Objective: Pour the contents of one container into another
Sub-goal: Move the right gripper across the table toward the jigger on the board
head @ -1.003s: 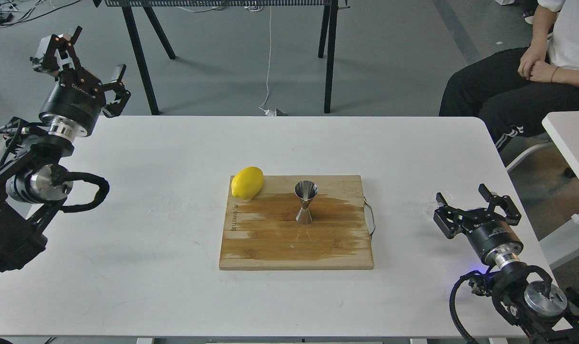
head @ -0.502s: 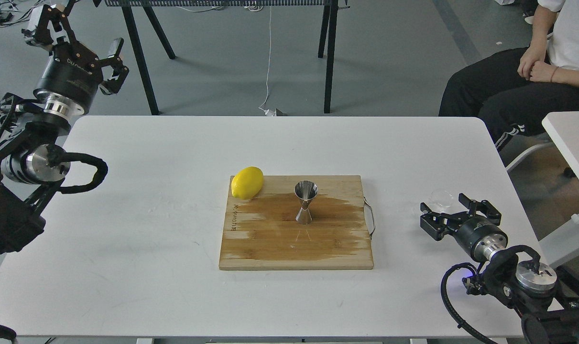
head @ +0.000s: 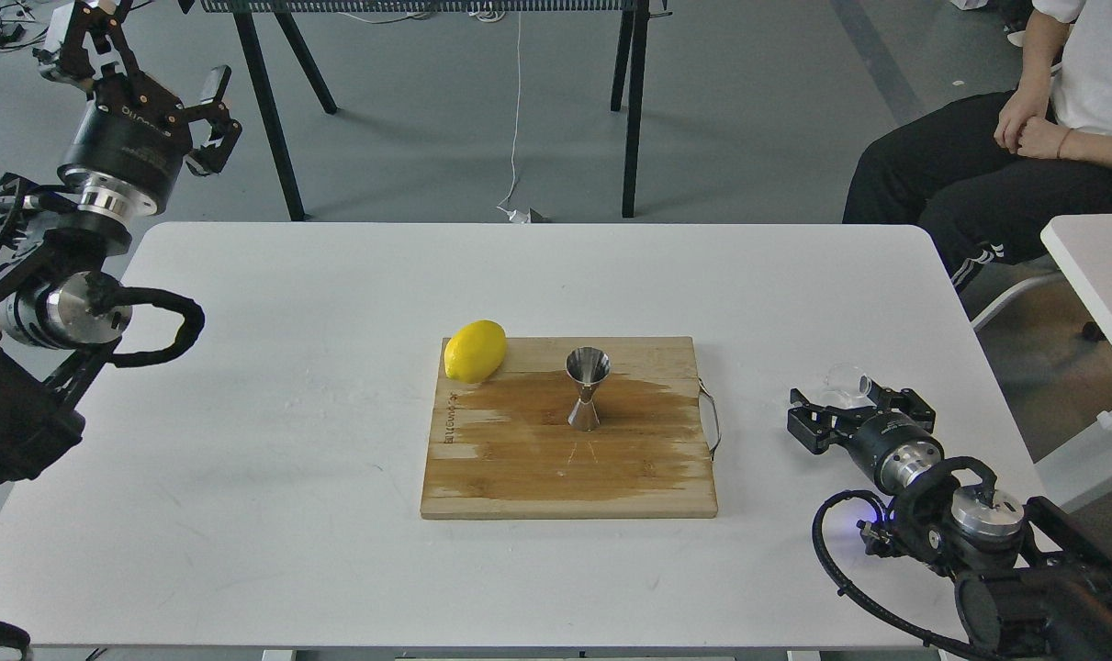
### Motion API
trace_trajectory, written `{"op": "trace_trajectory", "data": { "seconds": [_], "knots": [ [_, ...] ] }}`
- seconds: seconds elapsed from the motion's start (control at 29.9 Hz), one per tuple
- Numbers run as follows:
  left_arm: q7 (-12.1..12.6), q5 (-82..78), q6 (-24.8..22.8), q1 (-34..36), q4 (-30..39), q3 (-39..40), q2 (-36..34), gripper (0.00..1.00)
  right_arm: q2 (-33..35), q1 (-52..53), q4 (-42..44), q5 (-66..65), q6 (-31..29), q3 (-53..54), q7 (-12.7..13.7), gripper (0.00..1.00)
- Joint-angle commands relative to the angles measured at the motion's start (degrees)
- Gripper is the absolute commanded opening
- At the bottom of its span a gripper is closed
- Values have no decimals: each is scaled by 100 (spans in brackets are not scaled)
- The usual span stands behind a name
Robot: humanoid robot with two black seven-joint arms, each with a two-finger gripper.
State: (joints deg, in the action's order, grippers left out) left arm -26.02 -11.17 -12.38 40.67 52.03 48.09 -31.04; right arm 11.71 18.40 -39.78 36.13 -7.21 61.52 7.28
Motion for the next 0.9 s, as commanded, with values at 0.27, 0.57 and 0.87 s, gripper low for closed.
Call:
{"op": "trace_trajectory", "data": {
  "seconds": [0.27,0.57,0.87],
  "knots": [
    [0,-17,16,2,0,-11,-8,100,-55,41,67,-9,-9,-17,2,55],
    [-35,-25,16,2,0,-2,-8,100,-63,14,14,0,-396,62,19,31],
    [-35,-26,8,55,0,-2,-183,100,-55,67,-538,-35,-326,-34,125,30]
  ]
}}
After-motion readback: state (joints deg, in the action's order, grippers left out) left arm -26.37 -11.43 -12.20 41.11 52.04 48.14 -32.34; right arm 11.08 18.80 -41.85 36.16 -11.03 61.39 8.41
